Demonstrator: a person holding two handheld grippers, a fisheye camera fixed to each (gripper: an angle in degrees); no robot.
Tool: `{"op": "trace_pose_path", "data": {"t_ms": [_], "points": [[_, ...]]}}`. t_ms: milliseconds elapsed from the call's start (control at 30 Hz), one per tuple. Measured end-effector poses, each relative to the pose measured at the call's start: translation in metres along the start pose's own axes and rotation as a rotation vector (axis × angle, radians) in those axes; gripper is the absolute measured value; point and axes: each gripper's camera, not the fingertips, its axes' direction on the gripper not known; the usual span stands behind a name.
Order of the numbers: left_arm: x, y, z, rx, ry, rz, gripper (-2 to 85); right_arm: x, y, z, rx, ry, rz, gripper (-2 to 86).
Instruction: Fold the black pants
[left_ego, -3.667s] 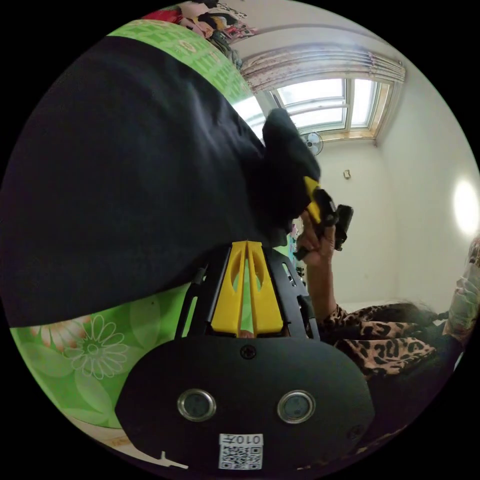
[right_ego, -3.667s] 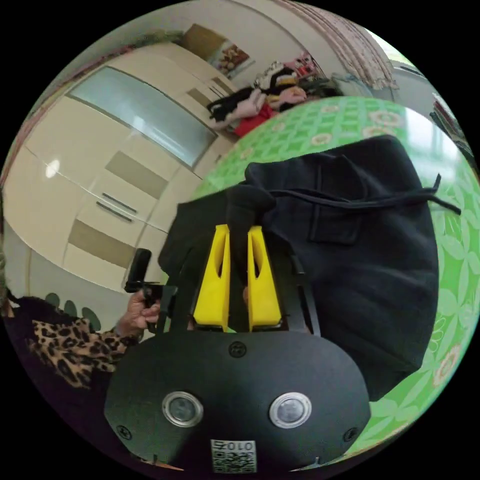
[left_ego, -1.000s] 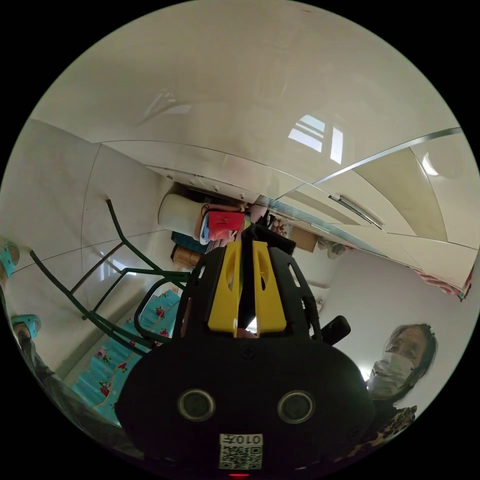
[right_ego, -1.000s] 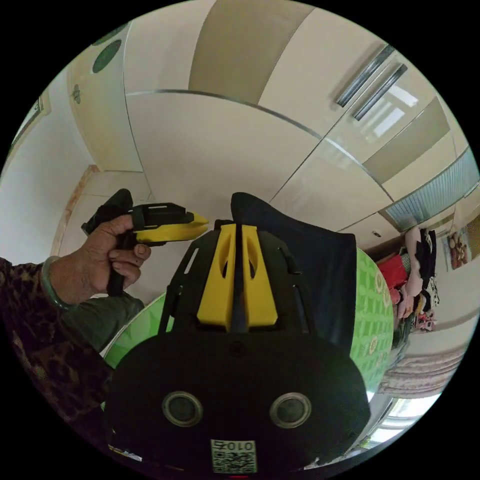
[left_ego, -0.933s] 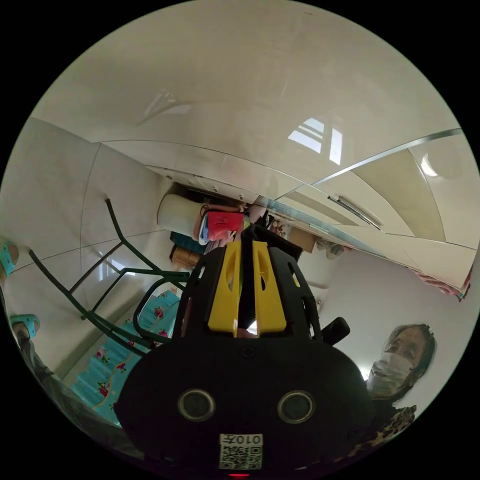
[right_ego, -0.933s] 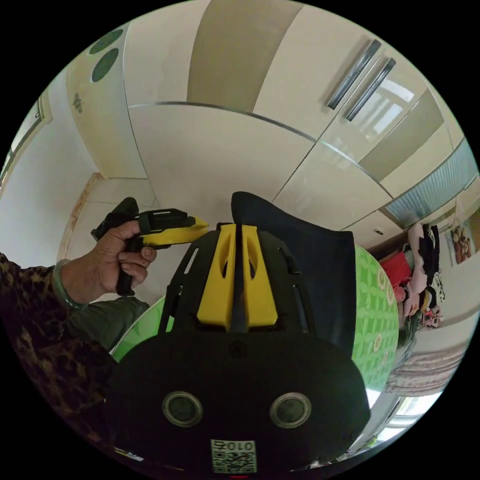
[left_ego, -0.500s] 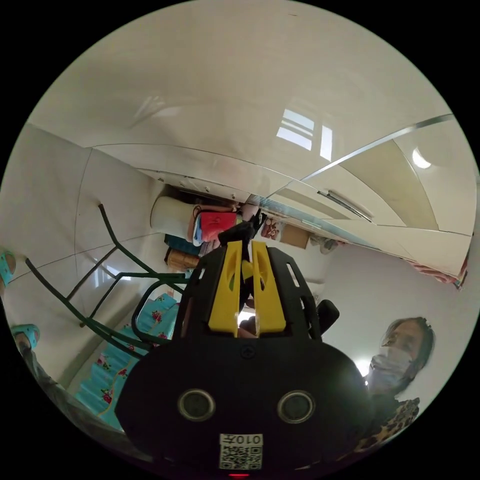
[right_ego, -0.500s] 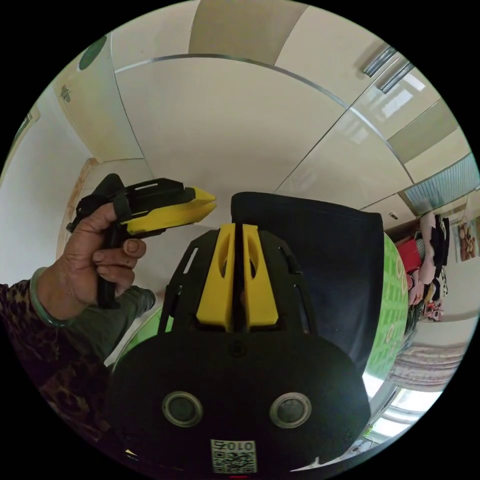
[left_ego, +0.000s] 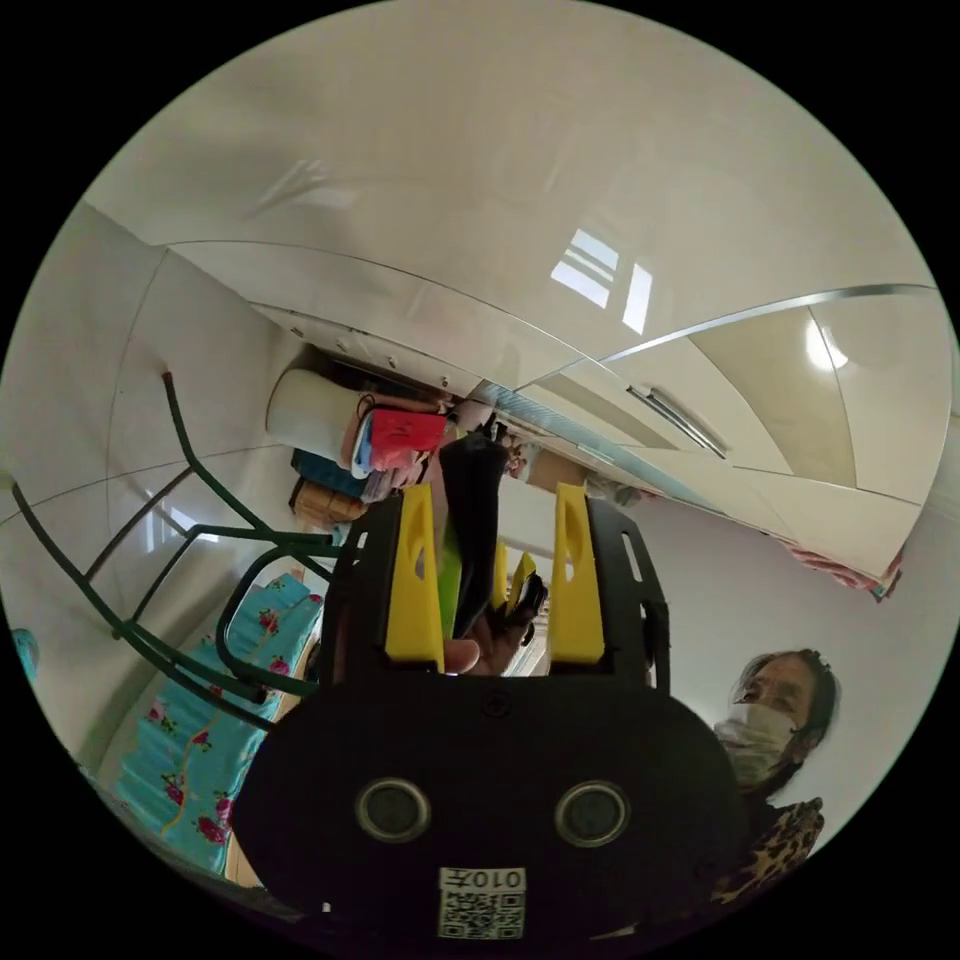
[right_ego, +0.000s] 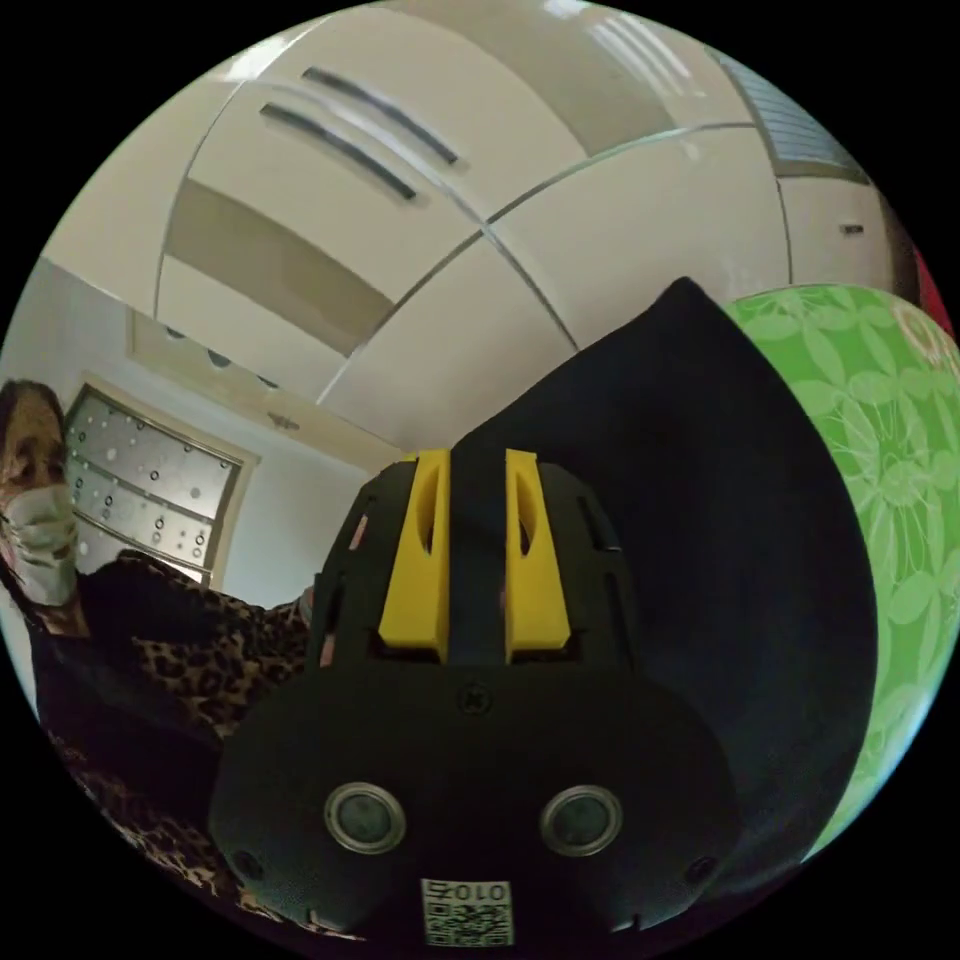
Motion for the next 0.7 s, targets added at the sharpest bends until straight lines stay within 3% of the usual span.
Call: {"op": "trace_pose_path", "data": {"t_ms": [167, 367, 567, 700], "points": [[-0.006, -0.006, 0.035, -0.061, -0.043, 0.097, 12.5, 0.058, 0.019, -0.001, 0.033, -0.017, 0.061, 7.2], [0.034, 0.003, 0.070, -0.164, -0.186, 0.287, 7.1, 0.115, -0.013, -0.021, 0.031, 0.045, 0.027, 13.3], [0.066, 0.032, 0.115, -0.282, -0.179, 0.507, 5.8, 0.177, -0.077, -0.025, -0.128, 0.114, -0.052, 18.4], [0.066, 0.044, 0.138, -0.341, -0.167, 0.601, 5.5, 0.229, -0.104, -0.016, -0.210, 0.004, -0.079, 19.5]]}}
